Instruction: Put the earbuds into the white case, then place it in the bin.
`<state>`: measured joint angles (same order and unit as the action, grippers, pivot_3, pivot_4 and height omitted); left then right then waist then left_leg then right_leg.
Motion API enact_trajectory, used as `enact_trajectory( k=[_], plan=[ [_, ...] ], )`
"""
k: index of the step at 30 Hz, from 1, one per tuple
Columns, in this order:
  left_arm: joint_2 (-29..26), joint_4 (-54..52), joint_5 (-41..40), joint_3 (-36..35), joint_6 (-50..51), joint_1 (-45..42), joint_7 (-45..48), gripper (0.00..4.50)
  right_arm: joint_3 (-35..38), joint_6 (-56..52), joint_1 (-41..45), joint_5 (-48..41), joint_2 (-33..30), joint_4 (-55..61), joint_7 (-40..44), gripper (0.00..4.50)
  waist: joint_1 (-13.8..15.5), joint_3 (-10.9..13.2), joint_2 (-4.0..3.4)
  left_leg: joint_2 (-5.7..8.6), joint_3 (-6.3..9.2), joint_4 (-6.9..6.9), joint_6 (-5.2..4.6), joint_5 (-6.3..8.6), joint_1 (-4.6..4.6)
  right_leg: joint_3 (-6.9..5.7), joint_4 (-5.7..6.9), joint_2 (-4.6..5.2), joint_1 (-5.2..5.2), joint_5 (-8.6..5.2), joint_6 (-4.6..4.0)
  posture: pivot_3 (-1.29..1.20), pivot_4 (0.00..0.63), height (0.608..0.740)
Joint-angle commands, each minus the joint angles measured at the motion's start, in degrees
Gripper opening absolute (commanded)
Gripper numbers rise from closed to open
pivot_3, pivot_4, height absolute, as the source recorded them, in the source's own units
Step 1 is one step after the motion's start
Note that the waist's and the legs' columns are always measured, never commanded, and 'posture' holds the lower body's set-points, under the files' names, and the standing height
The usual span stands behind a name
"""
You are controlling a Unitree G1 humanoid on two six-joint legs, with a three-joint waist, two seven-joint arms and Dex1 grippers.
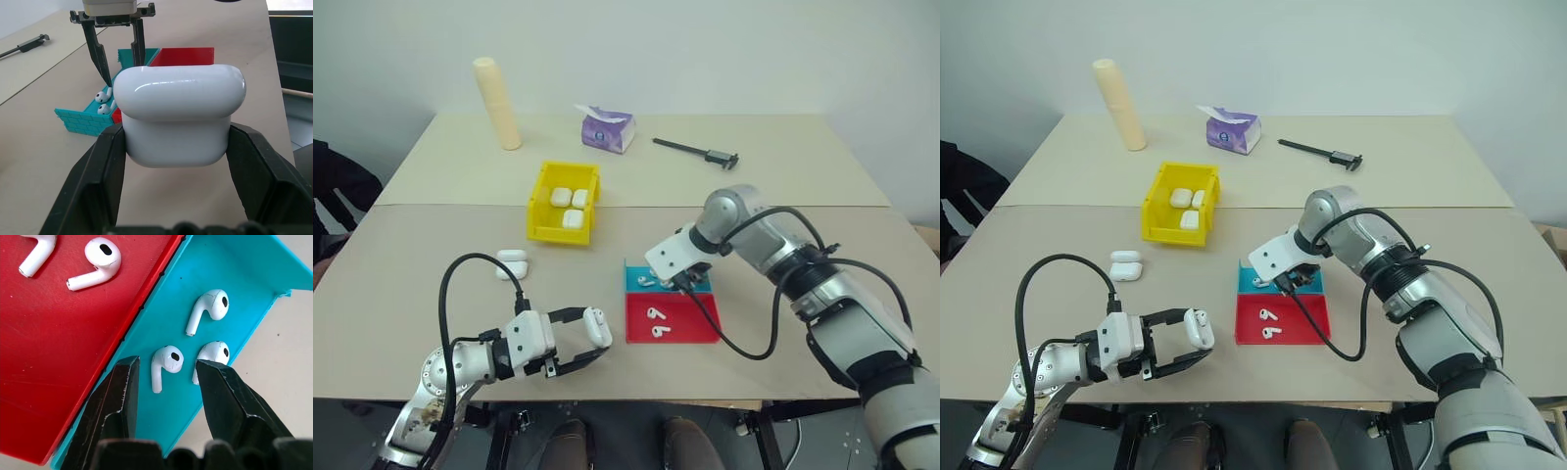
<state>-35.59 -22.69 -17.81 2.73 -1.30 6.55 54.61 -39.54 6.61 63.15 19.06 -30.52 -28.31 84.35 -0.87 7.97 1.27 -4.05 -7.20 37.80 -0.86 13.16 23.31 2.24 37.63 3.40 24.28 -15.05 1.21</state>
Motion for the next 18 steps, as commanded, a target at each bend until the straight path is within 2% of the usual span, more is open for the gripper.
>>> enact_trajectory(
  k=[1, 18],
  plan=[
    [0.02, -1.72, 0.22, 0.18, -1.02, -0.86, -0.37, 2.77, 0.87, 2.02, 1.74, 1.28, 0.40, -0.96, -0.03, 2.28, 0.01, 0.00, 0.00, 0.00, 0.00, 0.00, 0.00, 0.00, 0.00, 0.00, 0.00, 0.00, 0.00, 0.00, 0.00, 0.00, 0.150, 0.740],
    [0.08, -1.67, 1.16, 0.32, -1.33, -0.75, -1.13, 2.77, 1.30, 5.07, 2.11, 3.68, 2.66, -4.94, -0.66, 2.28, -0.03, 0.00, 0.00, 0.00, -0.01, 0.00, 0.00, 0.00, -0.02, 0.00, 0.01, 0.00, -0.01, 0.00, 0.00, 0.00, 0.150, 0.740]
  ],
)
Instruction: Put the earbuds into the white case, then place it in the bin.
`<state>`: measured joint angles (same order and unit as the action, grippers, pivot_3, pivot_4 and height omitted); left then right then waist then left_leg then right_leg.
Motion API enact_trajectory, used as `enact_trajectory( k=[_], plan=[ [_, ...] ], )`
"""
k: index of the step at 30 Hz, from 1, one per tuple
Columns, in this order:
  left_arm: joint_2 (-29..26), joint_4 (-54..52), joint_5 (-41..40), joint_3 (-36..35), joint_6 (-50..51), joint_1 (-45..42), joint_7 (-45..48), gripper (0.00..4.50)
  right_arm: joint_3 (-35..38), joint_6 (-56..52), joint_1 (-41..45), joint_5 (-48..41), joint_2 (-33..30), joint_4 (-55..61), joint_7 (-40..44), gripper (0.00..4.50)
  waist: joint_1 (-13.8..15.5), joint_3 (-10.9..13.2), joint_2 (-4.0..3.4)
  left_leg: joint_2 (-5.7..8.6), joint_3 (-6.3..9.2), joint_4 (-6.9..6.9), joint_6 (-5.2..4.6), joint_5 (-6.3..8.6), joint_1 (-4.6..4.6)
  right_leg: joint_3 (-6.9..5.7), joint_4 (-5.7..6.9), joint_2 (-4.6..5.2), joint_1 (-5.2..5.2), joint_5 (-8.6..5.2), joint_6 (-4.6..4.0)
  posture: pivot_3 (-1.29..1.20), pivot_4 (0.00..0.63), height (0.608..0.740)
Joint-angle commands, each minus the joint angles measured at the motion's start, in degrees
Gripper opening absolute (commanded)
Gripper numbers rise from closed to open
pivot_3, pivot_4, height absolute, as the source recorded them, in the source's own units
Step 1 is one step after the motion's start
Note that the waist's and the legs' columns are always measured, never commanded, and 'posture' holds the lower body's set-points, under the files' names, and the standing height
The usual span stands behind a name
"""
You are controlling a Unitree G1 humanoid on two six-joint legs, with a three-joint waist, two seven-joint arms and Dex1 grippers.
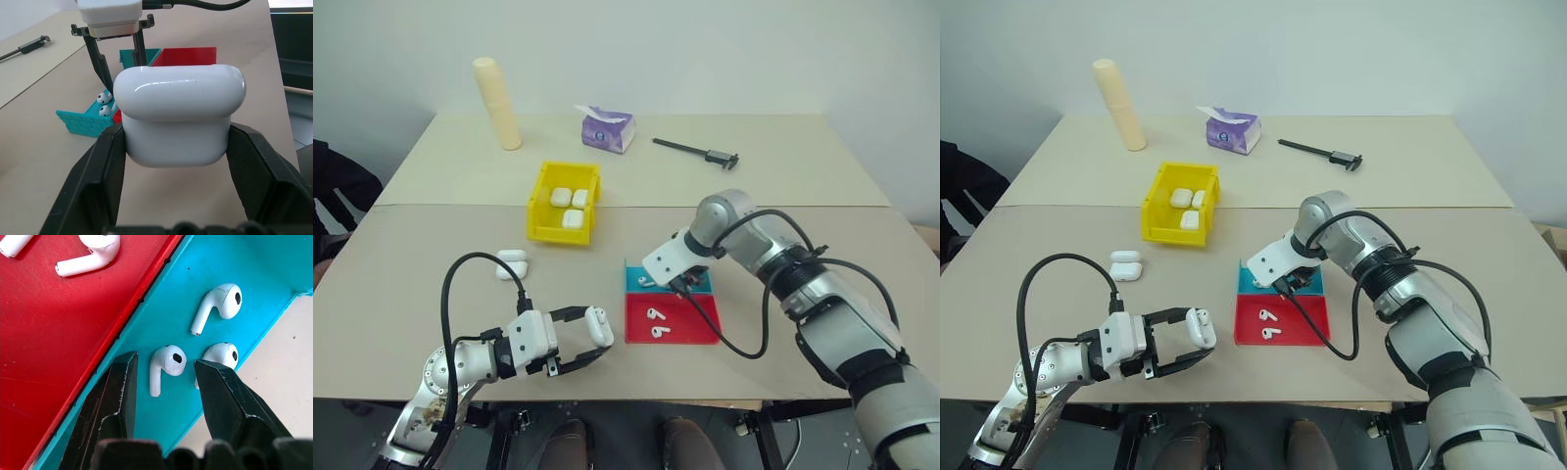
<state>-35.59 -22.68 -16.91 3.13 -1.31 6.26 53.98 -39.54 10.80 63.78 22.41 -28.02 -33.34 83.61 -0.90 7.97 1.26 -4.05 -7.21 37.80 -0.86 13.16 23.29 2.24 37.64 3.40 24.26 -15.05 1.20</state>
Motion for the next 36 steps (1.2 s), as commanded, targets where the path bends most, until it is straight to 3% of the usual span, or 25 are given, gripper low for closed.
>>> enact_trajectory(
  k=[1, 3, 6, 27, 32, 36],
  plan=[
    [0.06, -1.75, 0.29, -0.07, -1.27, -0.42, -0.58, 2.77, 1.25, 1.29, 1.48, 0.40, 0.12, 0.05, 0.08, 2.28, 0.00, 0.00, 0.00, 0.00, 0.00, 0.00, 0.00, 0.00, 0.00, 0.00, 0.00, 0.00, 0.00, 0.00, 0.00, 0.00, 0.150, 0.740],
    [0.05, -1.79, 0.30, -0.08, -1.29, -0.38, -0.67, 2.77, 1.18, 1.70, 1.52, 0.49, 0.14, -0.16, 0.15, 2.28, 0.00, 0.00, 0.00, 0.00, 0.00, 0.00, 0.00, 0.00, 0.00, 0.00, 0.00, 0.00, 0.00, 0.00, 0.00, 0.00, 0.150, 0.740],
    [-0.11, -1.91, 0.24, -0.04, -1.19, -0.32, -0.69, 2.77, 1.25, 3.24, 1.41, 0.22, -0.15, -0.15, 0.44, 1.74, 0.00, 0.00, 0.00, 0.00, 0.00, 0.00, 0.00, 0.00, 0.00, 0.00, 0.00, 0.00, -0.01, 0.00, 0.00, 0.00, 0.150, 0.740],
    [-0.29, -1.67, 0.44, -0.20, -1.32, -0.34, -0.78, 2.77, 0.90, 3.85, 0.11, 2.11, -0.32, 0.46, -1.01, 1.74, -0.01, 0.00, 0.00, 0.00, 0.00, 0.00, 0.00, 0.00, -0.03, 0.00, 0.01, 0.00, -0.03, 0.00, 0.00, 0.00, 0.150, 0.740],
    [-0.15, -1.56, 0.50, -0.05, -1.23, -0.67, -0.73, 2.77, 1.02, 4.11, -0.15, 2.50, -0.42, 0.59, -1.57, 0.64, 0.00, 0.00, 0.00, 0.00, 0.00, 0.00, 0.00, 0.00, -0.05, 0.00, 0.01, 0.00, -0.04, 0.00, 0.00, 0.00, 0.150, 0.740],
    [-0.10, -1.46, 0.51, -0.05, -1.22, -0.86, -0.54, 2.77, 1.03, 3.68, -0.28, 2.87, -0.24, 0.59, -2.00, 0.64, 0.00, 0.00, 0.00, 0.00, -0.01, 0.00, 0.00, 0.00, -0.05, 0.00, 0.01, 0.00, -0.04, 0.00, 0.00, 0.00, 0.150, 0.740]
  ],
)
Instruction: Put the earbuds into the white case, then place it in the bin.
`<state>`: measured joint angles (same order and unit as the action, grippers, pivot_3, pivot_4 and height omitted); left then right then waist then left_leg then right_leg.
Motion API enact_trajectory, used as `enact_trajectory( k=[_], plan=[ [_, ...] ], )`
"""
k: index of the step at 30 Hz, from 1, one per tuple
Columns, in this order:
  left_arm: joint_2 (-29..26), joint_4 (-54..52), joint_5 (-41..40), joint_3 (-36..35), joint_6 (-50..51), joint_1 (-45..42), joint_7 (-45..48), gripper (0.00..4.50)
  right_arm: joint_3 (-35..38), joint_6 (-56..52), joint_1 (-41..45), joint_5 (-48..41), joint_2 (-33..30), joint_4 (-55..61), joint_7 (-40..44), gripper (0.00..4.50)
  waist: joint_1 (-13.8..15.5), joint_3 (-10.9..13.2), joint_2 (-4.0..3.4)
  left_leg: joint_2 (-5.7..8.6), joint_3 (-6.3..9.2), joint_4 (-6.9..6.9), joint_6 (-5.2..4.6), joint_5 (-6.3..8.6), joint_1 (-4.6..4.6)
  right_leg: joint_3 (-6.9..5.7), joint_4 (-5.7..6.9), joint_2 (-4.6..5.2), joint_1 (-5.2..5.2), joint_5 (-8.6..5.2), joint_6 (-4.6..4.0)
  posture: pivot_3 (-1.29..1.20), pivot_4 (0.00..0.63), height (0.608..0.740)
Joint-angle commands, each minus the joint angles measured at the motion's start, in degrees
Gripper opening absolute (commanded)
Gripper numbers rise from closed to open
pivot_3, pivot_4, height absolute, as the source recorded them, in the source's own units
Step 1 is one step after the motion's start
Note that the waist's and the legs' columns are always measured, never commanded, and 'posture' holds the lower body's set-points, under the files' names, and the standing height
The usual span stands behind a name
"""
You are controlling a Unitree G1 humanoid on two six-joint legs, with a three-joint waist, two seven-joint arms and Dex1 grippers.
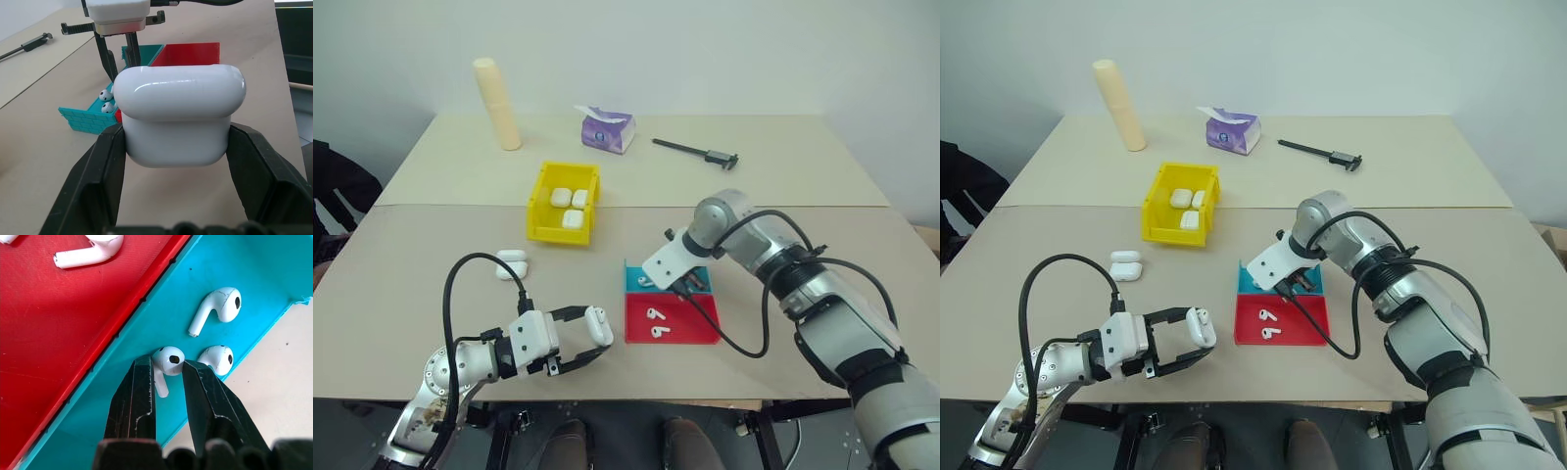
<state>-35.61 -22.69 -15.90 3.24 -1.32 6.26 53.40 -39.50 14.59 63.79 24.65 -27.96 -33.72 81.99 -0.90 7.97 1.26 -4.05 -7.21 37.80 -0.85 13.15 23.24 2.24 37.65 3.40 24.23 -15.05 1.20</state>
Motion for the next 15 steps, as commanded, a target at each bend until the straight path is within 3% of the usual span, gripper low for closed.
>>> enact_trajectory(
  k=[1, 7, 15],
  plan=[
    [-0.04, -1.36, -0.49, -0.14, -1.29, -0.94, 0.08, 2.77, 0.95, 0.12, -0.33, 0.61, -0.31, 0.99, -0.34, 0.64, 0.00, 0.00, 0.00, 0.00, 0.00, 0.00, 0.00, 0.00, 0.00, 0.00, 0.00, 0.00, 0.00, 0.00, 0.00, 0.00, 0.150, 0.740],
    [-0.01, -1.59, -0.98, -0.26, -1.06, -1.23, 0.21, 2.77, 1.83, -1.15, -1.05, -0.48, -1.09, 3.25, 0.80, 0.64, 0.01, 0.00, 0.00, 0.00, 0.00, 0.00, 0.00, 0.00, 0.00, 0.00, 0.00, 0.00, 0.00, 0.00, 0.00, 0.00, 0.150, 0.740],
    [-0.65, -1.17, -2.65, -0.88, -0.74, -2.92, 1.84, 2.77, 9.13, -7.83, -0.67, -8.36, -6.08, 9.98, 6.51, 0.64, 0.07, 0.01, -0.01, 0.00, 0.01, 0.00, 0.00, 0.00, 0.04, 0.00, -0.01, 0.01, 0.02, 0.00, 0.00, 0.00, 0.150, 0.740]
  ],
)
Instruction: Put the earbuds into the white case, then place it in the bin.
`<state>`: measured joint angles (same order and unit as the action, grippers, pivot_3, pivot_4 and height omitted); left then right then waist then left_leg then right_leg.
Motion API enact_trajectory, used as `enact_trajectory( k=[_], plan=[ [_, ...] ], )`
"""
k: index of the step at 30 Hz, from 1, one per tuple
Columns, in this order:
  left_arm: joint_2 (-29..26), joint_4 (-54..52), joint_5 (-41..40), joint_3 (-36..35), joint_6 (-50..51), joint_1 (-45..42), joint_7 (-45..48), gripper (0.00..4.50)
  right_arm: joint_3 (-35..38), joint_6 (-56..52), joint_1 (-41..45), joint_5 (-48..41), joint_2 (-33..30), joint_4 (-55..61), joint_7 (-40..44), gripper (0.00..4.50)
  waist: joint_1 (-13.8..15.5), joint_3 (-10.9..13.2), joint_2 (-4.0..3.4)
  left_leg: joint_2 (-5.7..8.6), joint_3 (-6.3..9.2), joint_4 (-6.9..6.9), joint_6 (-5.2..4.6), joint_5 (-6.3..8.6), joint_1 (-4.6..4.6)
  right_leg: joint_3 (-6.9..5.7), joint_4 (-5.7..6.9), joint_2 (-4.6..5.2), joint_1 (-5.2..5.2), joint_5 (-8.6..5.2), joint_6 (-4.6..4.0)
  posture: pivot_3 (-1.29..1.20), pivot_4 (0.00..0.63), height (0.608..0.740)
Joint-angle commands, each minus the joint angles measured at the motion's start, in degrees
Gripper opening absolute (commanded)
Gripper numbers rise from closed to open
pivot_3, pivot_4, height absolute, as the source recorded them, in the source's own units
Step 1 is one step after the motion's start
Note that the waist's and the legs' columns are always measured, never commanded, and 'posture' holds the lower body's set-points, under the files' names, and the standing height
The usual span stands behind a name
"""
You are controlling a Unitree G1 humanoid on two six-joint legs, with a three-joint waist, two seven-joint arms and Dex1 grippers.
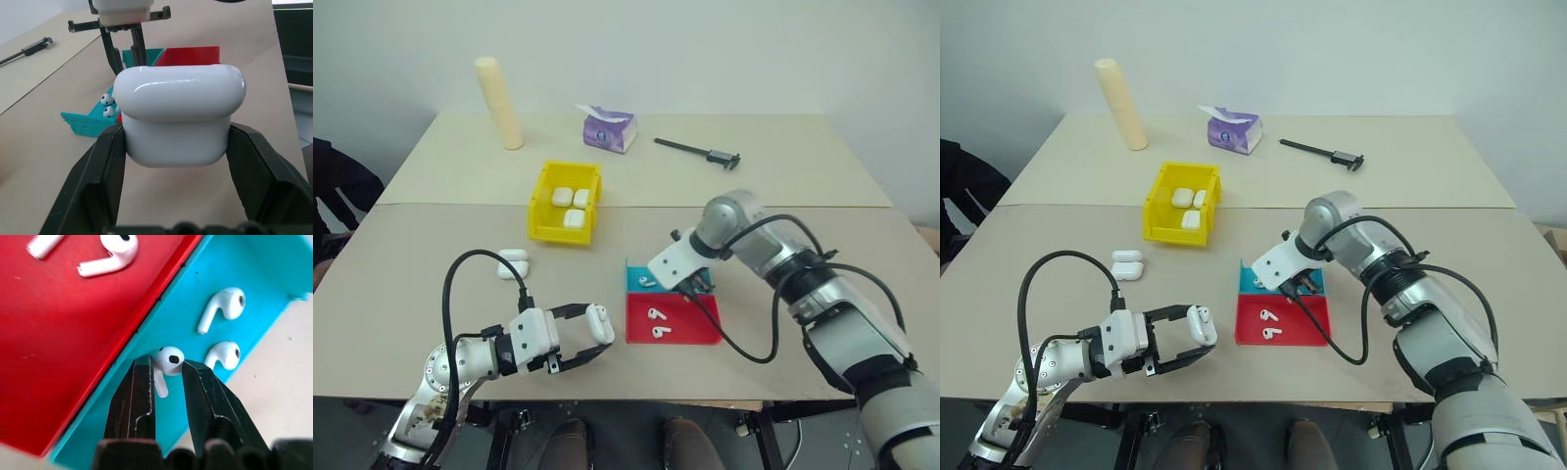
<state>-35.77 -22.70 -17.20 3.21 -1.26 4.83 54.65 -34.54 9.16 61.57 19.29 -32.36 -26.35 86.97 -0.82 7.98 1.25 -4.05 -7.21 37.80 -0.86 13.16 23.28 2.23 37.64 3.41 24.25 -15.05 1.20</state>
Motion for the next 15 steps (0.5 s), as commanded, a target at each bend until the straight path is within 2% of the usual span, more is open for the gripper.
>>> enact_trajectory(
  k=[1, 5, 8, 12, 15],
  plan=[
    [-0.37, -0.90, -1.66, -0.90, -0.83, -2.21, 0.74, 2.77, 5.58, -3.57, 1.83, -4.09, -2.27, 3.00, 1.57, 0.64, 0.00, 0.00, 0.00, 0.00, 0.00, 0.00, 0.00, 0.00, -0.02, 0.00, 0.00, 0.00, -0.01, 0.00, 0.00, 0.00, 0.150, 0.740],
    [1.01, -0.70, -4.43, -1.45, 0.00, -5.87, 0.58, 2.77, 12.46, -10.29, 2.21, -9.93, -4.24, 6.39, 0.81, 0.64, 0.03, 0.00, 0.00, 0.00, 0.00, 0.00, 0.00, 0.00, -0.01, 0.00, 0.00, 0.00, -0.01, 0.00, 0.00, 0.00, 0.150, 0.740],
    [2.36, -1.69, -8.04, -2.01, 2.80, -9.17, -0.47, 2.77, 19.99, -20.42, 0.67, -16.61, -6.07, 13.46, -0.81, 0.64, 0.12, 0.00, 0.00, 0.01, 0.02, 0.00, 0.00, 0.00, 0.05, 0.01, -0.02, 0.00, 0.01, 0.00, 0.00, 0.00, 0.150, 0.740],
    [3.77, -2.82, -13.93, -2.31, 6.50, -12.80, -0.08, 2.77, 34.68, -42.99, -5.69, -30.24, -6.07, 31.08, -8.68, 0.64, 0.30, 0.00, 0.01, -0.01, 0.15, 0.00, 0.00, 0.00, 0.10, -0.04, -0.03, -0.01, 0.01, 0.00, 0.01, 0.00, 0.150, 0.740],
    [4.59, -2.28, -16.11, -0.74, 9.00, -16.52, 1.18, 2.77, 47.53, -58.53, -13.30, -44.70, -3.33, 46.17, -16.00, 0.64, 0.57, -0.01, 0.03, 0.01, 0.46, 0.03, 0.00, 0.00, 0.07, -0.09, -0.04, 0.01, -0.12, 0.01, 0.02, 0.00, 0.150, 0.740]
  ],
)
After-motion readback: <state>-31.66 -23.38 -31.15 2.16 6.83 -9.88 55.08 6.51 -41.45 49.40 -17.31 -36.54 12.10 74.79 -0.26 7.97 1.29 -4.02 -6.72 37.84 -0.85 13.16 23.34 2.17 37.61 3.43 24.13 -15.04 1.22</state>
